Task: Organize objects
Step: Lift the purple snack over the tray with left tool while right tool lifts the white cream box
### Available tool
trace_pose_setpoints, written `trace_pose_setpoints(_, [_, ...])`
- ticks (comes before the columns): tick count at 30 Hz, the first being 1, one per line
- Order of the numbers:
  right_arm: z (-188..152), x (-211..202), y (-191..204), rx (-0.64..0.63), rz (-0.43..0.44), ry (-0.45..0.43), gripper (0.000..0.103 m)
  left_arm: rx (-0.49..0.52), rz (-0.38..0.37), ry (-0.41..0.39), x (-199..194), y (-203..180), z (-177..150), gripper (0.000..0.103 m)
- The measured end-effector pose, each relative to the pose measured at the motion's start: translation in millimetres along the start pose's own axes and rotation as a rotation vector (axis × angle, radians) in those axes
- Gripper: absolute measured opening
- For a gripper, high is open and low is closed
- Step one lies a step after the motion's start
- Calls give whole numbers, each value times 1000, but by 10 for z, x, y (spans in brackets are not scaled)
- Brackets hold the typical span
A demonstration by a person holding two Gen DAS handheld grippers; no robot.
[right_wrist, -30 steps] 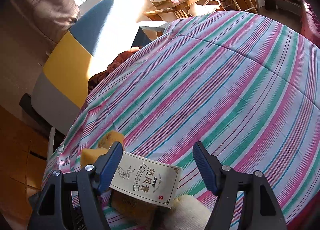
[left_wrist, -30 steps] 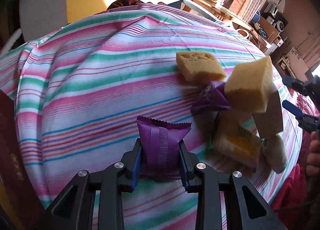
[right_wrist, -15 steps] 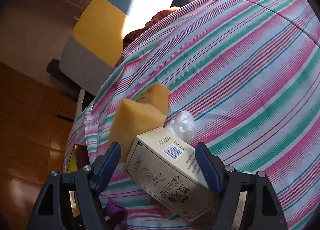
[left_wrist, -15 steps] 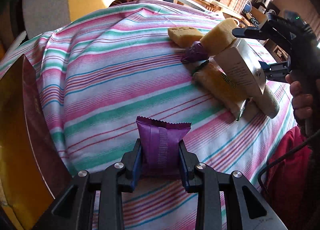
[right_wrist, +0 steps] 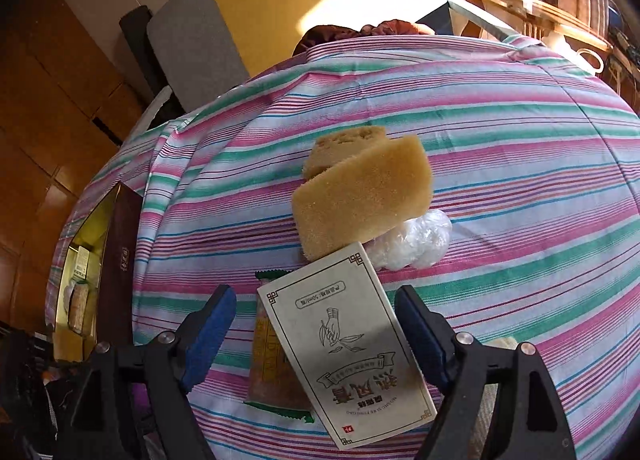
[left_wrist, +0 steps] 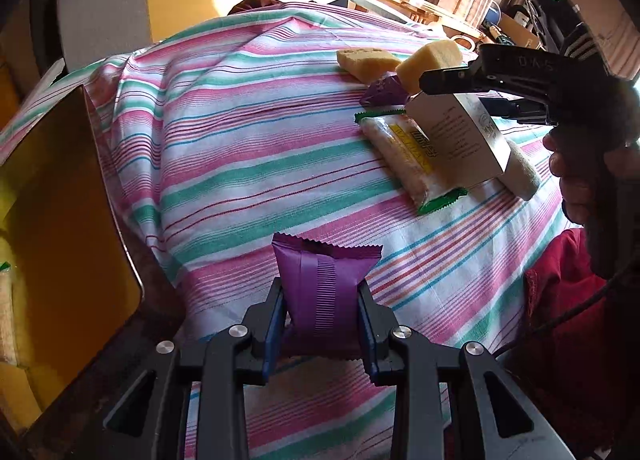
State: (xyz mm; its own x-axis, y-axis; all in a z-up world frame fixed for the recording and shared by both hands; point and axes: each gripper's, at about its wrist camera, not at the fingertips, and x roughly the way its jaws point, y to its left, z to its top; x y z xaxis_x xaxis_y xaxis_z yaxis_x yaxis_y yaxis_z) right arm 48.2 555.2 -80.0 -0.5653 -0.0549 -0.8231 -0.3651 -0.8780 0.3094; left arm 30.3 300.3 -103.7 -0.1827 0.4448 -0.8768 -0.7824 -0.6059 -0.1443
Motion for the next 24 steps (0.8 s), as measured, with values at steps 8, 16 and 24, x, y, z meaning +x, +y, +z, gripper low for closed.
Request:
trace_pose_setpoints(8, [-84,-151,30,-31,-79,-27,83,-10,-17,-41,-207,82,-90,33])
trace_pose_setpoints(16, [-249,102,146,-121,-212,84,51,-25,-12,-113,-521,179,-164,33])
trace_pose_setpoints(24, [-272,136,102,-118,-214,97,51,-103,2,-177,-831,479,-213,33])
